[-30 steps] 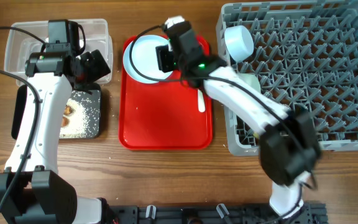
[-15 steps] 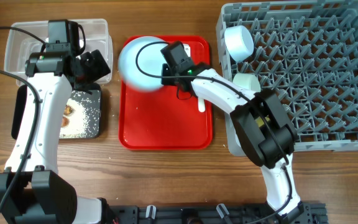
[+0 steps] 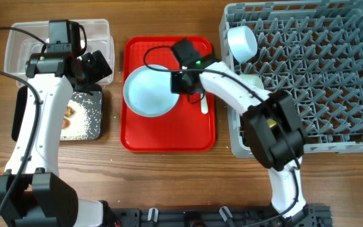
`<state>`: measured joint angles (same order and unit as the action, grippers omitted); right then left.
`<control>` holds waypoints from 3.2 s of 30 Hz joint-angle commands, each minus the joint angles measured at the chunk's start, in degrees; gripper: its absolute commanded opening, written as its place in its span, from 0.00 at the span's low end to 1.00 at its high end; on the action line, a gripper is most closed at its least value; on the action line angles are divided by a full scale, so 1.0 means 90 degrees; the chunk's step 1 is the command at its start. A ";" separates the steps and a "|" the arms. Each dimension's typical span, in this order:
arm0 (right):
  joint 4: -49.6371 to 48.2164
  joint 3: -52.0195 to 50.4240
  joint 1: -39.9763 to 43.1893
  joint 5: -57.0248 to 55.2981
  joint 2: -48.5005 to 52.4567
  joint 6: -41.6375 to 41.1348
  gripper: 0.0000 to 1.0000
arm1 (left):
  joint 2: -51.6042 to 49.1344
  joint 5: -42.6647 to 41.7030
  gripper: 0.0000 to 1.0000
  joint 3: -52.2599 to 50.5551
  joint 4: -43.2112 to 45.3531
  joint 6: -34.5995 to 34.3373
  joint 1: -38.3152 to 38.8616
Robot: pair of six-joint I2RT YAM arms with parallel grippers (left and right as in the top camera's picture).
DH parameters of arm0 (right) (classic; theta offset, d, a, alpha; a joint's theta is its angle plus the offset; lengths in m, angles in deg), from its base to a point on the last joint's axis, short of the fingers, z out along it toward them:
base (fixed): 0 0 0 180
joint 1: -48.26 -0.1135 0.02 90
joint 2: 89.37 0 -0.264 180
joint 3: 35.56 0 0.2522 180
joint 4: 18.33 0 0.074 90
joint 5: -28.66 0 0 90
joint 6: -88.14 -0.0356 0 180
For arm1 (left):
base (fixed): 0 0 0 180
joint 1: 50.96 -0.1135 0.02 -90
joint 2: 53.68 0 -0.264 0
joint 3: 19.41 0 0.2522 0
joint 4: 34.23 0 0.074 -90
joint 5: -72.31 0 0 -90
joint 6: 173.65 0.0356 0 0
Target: Sort waste into correct bins and load items into the dishwasher rack
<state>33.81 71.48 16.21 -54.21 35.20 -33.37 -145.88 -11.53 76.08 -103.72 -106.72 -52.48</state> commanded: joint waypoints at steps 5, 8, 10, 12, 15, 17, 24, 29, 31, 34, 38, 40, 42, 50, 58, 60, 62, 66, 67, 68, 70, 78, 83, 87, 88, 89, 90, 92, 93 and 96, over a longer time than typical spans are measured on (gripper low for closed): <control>-0.0002 0.0148 0.0954 -0.0993 -0.2285 0.0928 0.04 | 0.0029 0.0041 1.00 0.0075 0.0017 0.0034 -0.0041; 0.0160 0.0148 0.1205 -0.2397 -0.3235 0.1071 0.04 | 0.0029 0.0041 1.00 0.0075 0.0017 0.0034 -0.0041; 0.0253 0.0148 0.1304 -0.2924 -0.3706 0.1375 0.04 | 0.0029 0.0041 1.00 0.0075 0.0017 0.0034 -0.0041; 0.0267 0.0148 0.1338 -0.3002 -0.3980 0.1591 0.04 | 0.0029 0.0041 1.00 0.0075 0.0017 0.0034 -0.0041; 0.0321 0.0129 0.1331 -0.2174 -0.3932 0.1649 0.04 | 0.0029 0.0041 1.00 0.0075 0.0017 0.0034 -0.0041; 0.0345 0.0083 0.1331 -0.1462 -0.3767 0.1613 0.14 | 0.0029 0.0041 1.00 0.0075 0.0017 0.0034 -0.0041; 0.0772 0.0083 0.0729 -0.1236 -0.2472 0.0158 0.63 | 0.0029 0.0041 1.00 0.0075 0.0017 0.0034 -0.0041; 0.0466 0.0083 0.0092 -0.1234 -0.1268 0.0117 0.64 | 0.0029 0.0041 1.00 0.0075 0.0017 0.0034 -0.0041; 0.0119 0.0083 -0.0087 -0.1241 -0.0908 0.0899 0.63 | 0.0029 0.0041 1.00 0.0075 0.0017 0.0034 -0.0041; -0.0163 0.0083 -0.0151 -0.1462 -0.0539 0.1416 0.62 | 0.0029 0.0041 1.00 0.0075 0.0017 0.0034 -0.0041; -0.0384 0.0083 -0.0102 -0.1457 -0.0199 0.1433 0.53 | 0.0029 0.0041 1.00 0.0075 0.0017 0.0034 -0.0041; -0.0527 0.0083 -0.0102 -0.1455 -0.0015 0.1173 0.50 | 0.0029 0.0041 1.00 0.0075 0.0017 0.0034 -0.0041; -0.0631 0.0083 -0.0102 -0.1452 0.0063 0.0923 0.47 | 0.0029 0.0041 1.00 0.0075 0.0017 0.0034 -0.0041; -0.0843 0.0083 -0.0104 -0.0578 0.0427 0.0151 0.45 | 0.0029 0.0041 1.00 0.0075 0.0017 0.0034 -0.0041; -0.0639 0.0083 -0.0245 0.0777 0.0471 0.0170 0.44 | 0.0029 0.0041 1.00 0.0075 0.0017 0.0034 -0.0041; -0.0639 0.0083 -0.0352 0.1110 0.0471 0.0257 0.44 | 0.0029 0.0041 1.00 0.0075 0.0017 0.0034 -0.0041; -0.0636 0.0083 -0.0491 0.1292 0.0471 0.0355 0.44 | 0.0029 0.0041 1.00 0.0075 0.0017 0.0034 -0.0041; -0.0665 0.0092 -0.0663 0.2166 0.0469 0.0877 0.43 | 0.0029 0.0041 1.00 0.0075 0.0017 0.0034 -0.0041; -0.0665 0.0095 -0.0685 0.2421 0.0469 0.0998 0.43 | 0.0029 0.0041 1.00 0.0075 0.0017 0.0034 -0.0041; -0.0668 0.0095 -0.0690 0.2591 0.0469 0.1095 0.43 | 0.0029 0.0041 1.00 0.0075 0.0017 0.0034 -0.0041; -0.0646 0.0095 -0.0695 0.2737 0.0469 0.1307 0.43 | 0.0029 0.0041 1.00 0.0075 0.0017 0.0034 -0.0041; -0.0117 0.0265 -0.0316 0.2329 -0.0005 0.1637 0.48 | 0.0029 0.0041 1.00 0.0075 0.0017 0.0034 -0.0041; 0.1022 0.0262 0.0578 0.0381 -0.0770 -0.0211 0.54 | 0.0029 0.0041 1.00 0.0075 0.0017 0.0034 -0.0041; 0.1360 0.0153 0.0750 -0.0204 -0.0716 -0.0238 0.55 | 0.0029 0.0041 1.00 0.0075 0.0017 0.0034 -0.0041; 0.1353 0.0080 0.0731 -0.0233 -0.0675 -0.0272 0.55 | 0.0029 0.0041 1.00 0.0075 0.0017 0.0034 -0.0041; 0.1353 0.0010 0.0707 -0.0250 -0.0629 -0.0355 0.55 | 0.0029 0.0039 1.00 0.0075 0.0017 0.0034 -0.0041; 0.1333 -0.0066 0.0670 -0.0248 -0.0554 -0.0386 0.54 | 0.0029 0.0041 1.00 0.0075 0.0017 0.0034 -0.0041; 0.1328 -0.0160 0.0566 -0.0231 -0.0410 -0.0423 0.54 | 0.0029 0.0041 1.00 0.0075 0.0017 0.0034 -0.0041; 0.1328 -0.0170 0.0486 -0.0211 -0.0296 -0.0476 0.54 | 0.0029 0.0041 1.00 0.0075 0.0017 0.0034 -0.0041; 0.1287 -0.0170 0.0352 -0.0199 -0.0172 -0.0529 0.49 | 0.0029 0.0041 1.00 0.0075 0.0017 0.0034 -0.0041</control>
<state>45.61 70.91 20.25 -54.45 31.44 -36.45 -145.88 -11.53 76.08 -103.72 -106.72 -52.48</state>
